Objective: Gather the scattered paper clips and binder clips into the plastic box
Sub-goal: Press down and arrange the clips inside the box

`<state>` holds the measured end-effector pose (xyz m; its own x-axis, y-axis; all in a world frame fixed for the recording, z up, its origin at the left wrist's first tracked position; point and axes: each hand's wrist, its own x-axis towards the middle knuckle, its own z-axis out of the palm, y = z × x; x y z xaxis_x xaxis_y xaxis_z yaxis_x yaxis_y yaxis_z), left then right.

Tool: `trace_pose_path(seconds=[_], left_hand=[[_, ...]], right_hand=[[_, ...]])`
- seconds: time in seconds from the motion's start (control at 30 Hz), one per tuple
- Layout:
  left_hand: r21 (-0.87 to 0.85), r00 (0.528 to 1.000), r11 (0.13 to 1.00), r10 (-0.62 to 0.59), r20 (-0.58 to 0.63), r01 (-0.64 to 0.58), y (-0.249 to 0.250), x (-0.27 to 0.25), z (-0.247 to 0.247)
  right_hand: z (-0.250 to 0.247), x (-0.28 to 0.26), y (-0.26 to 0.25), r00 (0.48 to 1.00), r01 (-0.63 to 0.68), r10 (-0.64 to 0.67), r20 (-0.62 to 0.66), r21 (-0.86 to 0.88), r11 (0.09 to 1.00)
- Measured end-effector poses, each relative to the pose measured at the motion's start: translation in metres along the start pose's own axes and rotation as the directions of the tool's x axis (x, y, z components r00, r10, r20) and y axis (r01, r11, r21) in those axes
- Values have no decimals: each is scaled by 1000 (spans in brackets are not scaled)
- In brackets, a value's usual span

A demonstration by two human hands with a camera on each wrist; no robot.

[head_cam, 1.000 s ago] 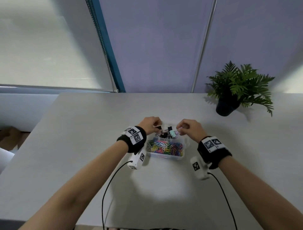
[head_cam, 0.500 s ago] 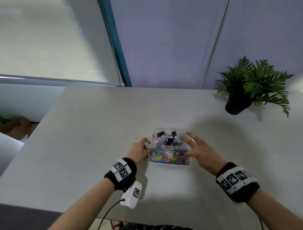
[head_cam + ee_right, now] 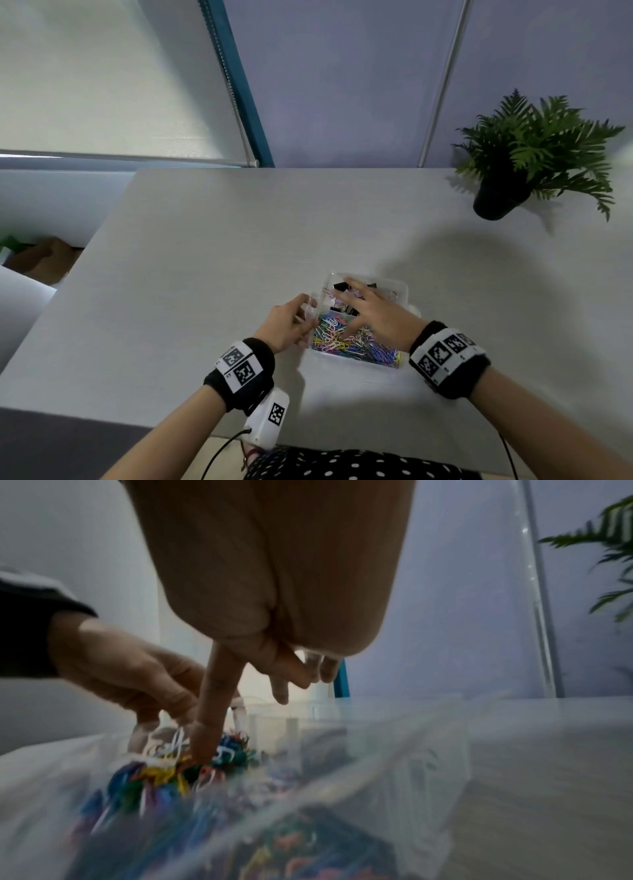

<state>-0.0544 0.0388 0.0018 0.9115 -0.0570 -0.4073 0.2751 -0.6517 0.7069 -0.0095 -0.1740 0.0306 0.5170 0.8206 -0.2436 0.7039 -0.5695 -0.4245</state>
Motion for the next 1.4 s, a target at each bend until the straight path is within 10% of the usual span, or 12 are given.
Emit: trace_pose_path(seconds=[0.3,0.67,1.4], left_hand=[[-29,999,999,-17,33,18,-1,2,0],[-74,997,996,-49,58,53,1,1,-1],[-309,990,944,-83,112,114,-7,-2,1]], right_hand=[[16,-45,16,983,-84,13,-184,-382,920],[18,-20,14,990,-32,29,-140,-23,999],[34,7,-28,994,-34,14,-110,-178,983]])
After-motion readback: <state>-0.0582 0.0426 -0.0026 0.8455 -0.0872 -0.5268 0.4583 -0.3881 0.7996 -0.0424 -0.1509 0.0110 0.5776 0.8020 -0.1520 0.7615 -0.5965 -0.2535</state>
